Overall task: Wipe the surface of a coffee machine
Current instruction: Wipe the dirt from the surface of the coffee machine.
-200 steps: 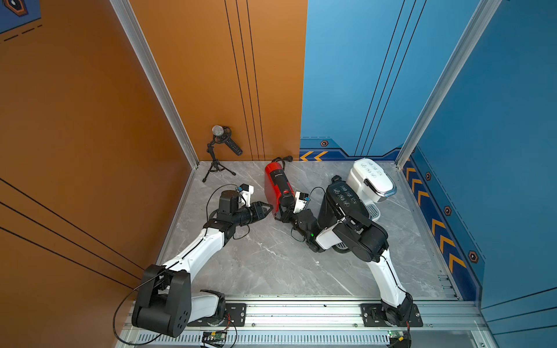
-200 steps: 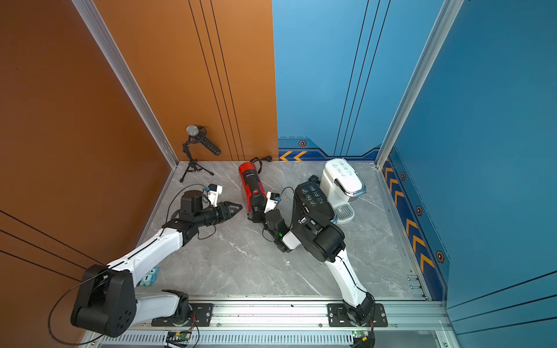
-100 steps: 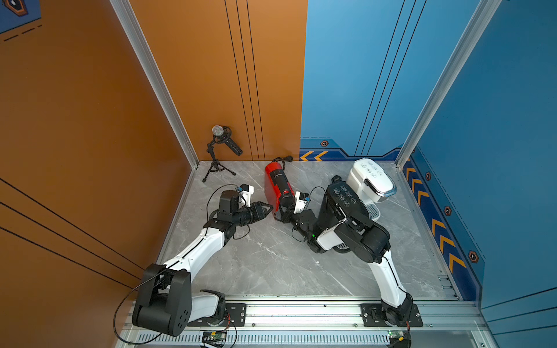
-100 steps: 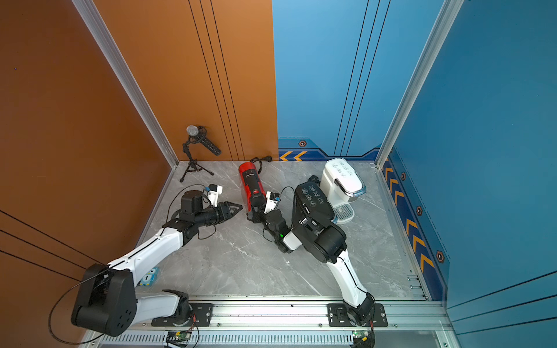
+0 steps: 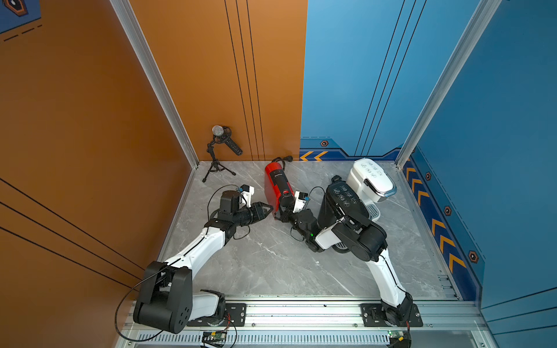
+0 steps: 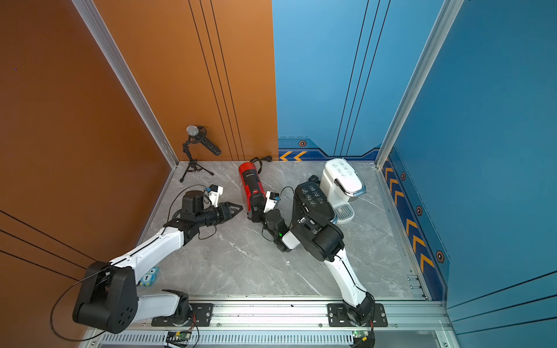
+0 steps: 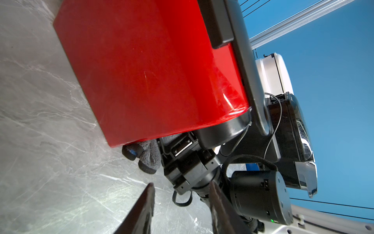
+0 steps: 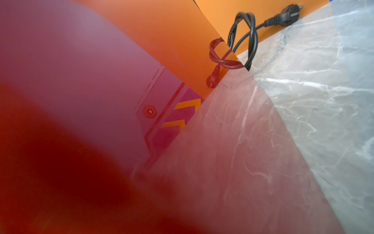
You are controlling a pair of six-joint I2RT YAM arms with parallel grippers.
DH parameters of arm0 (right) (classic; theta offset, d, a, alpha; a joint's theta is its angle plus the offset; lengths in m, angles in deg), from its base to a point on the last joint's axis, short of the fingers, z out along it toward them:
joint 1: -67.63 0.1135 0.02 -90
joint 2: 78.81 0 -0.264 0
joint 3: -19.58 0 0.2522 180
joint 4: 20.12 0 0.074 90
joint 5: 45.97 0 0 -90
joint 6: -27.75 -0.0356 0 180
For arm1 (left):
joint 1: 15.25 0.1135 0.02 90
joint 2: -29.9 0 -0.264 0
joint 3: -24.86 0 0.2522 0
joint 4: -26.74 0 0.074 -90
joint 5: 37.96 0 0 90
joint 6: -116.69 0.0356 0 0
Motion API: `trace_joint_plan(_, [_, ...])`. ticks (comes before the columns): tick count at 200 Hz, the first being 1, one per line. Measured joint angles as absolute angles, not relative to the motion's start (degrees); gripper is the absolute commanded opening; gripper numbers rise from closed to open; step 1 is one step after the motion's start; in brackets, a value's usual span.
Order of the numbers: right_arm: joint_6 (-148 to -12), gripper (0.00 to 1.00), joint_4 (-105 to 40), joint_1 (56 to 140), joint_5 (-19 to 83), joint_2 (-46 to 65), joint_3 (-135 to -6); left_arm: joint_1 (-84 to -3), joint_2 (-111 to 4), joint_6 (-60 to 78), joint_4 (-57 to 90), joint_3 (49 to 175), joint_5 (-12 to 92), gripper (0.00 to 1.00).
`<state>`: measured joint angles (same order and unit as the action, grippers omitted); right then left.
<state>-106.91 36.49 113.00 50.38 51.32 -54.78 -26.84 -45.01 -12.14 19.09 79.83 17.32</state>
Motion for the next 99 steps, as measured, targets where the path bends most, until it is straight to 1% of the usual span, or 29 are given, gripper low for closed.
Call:
trace_joint_plan(18, [-108.4, 0.0, 33.5, 113.2, 51.7, 51.1, -55.1, -26.8, -45.0, -12.1, 19.1, 79.8, 17.3, 0.45])
trace_joint_plan(63, [-111.2, 0.0, 20.6, 114.0, 56.5, 47.1, -55.6, -26.8, -45.1, -12.1, 19.1, 79.8, 17.3, 0.45])
trace_joint_plan(82, [-111.7, 0.0, 18.6, 114.2, 57.2, 45.6, -54.9, -26.8, -45.5, -12.1, 19.1, 79.8, 17.3, 0.45])
trace_joint_plan(99, [-111.7, 0.0, 19.7, 114.1, 56.4, 45.4, -54.3, -26.8, -46.1, -12.1, 19.1, 79.9, 17.3, 0.45])
